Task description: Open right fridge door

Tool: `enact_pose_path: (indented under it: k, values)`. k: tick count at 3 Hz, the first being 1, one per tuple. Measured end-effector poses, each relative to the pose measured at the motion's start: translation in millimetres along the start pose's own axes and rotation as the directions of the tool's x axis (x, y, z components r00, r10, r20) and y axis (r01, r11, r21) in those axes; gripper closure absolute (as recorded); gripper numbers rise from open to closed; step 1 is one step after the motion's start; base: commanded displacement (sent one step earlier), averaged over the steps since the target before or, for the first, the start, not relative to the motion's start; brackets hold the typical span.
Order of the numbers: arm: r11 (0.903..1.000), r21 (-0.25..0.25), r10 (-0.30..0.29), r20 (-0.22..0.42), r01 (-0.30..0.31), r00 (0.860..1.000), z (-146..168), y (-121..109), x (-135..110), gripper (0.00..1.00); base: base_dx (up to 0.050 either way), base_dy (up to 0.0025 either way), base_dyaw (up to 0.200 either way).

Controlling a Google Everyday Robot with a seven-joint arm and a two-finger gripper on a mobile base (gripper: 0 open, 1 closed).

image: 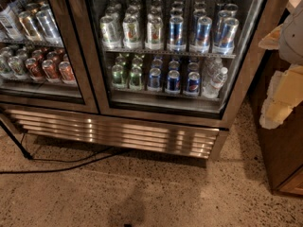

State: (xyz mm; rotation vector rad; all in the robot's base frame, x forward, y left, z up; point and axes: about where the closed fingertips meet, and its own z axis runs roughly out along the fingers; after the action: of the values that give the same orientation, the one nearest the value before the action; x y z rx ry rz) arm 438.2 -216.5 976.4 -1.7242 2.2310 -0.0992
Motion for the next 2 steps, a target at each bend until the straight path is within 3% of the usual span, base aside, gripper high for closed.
enact_pose_path:
  k: [1,2]
  values:
    - [1.0000,0.000,0.000,0.000,0.000,1.000,0.0,0.0,0.0,0.00,0.000,0.00000,0.000]
    - [0.9968,0.064,-0.049,-0.003,0.049,0.999,-1.5,-1.7,-3.2,0.00,0.000,0.00000,0.000]
